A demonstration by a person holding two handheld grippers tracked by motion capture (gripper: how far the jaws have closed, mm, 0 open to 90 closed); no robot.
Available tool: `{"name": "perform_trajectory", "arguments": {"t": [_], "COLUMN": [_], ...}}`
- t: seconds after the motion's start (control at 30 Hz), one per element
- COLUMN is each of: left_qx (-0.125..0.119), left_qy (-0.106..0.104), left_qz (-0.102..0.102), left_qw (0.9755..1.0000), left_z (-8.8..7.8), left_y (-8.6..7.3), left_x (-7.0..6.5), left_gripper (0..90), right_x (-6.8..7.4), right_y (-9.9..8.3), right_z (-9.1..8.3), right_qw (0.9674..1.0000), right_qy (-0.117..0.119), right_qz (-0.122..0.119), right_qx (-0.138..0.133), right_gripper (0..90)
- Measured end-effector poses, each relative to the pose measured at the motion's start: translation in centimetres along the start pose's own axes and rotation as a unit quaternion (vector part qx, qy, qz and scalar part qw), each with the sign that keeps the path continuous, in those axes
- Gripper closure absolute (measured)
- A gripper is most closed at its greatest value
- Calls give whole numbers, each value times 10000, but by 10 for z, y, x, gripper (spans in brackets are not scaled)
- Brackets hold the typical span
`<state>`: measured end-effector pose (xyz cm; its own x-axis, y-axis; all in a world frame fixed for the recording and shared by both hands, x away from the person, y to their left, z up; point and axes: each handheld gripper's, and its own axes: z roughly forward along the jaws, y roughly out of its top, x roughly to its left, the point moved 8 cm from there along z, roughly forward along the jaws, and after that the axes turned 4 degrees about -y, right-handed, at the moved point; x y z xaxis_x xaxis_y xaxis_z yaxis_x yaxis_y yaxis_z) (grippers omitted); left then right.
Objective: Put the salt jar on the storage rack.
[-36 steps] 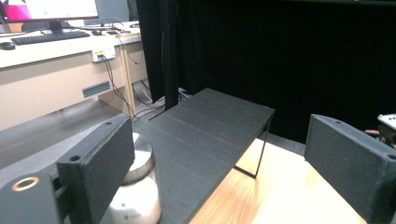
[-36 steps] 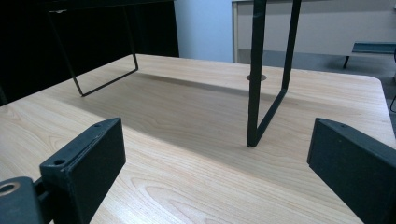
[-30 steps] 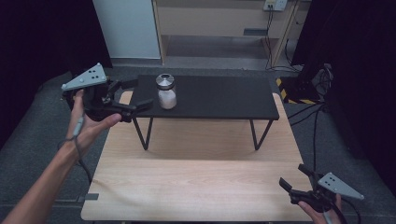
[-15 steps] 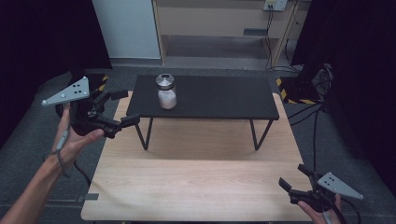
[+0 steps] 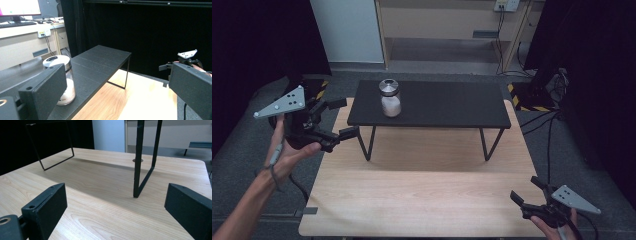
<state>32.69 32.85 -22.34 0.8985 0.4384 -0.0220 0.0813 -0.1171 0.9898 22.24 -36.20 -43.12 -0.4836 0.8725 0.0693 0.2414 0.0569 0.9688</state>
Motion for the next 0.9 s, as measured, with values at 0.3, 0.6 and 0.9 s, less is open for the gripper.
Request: {"name": "perform_trajectory", "arguments": {"t": [0.3, 0.6, 0.9], "left_qx": [19, 14, 6], "left_qy": [-35, 16, 2], "left_qz": [28, -3, 11], "left_qw": [10000, 10000, 10000], "left_z": [4, 7, 10], "left_y": [2, -1, 1], "left_x": [0, 0, 0], "left_gripper": [6, 9, 12], "right_x": [0, 0, 0], "right_y": [-1, -1, -1], "right_z": [-2, -2, -1], "right_qw": [10000, 10000, 10000], "right_qy": [-17, -6, 4], "right_qz": [23, 22, 23], "right_qx": [-6, -7, -2], "right_gripper": [42, 42, 42]}}
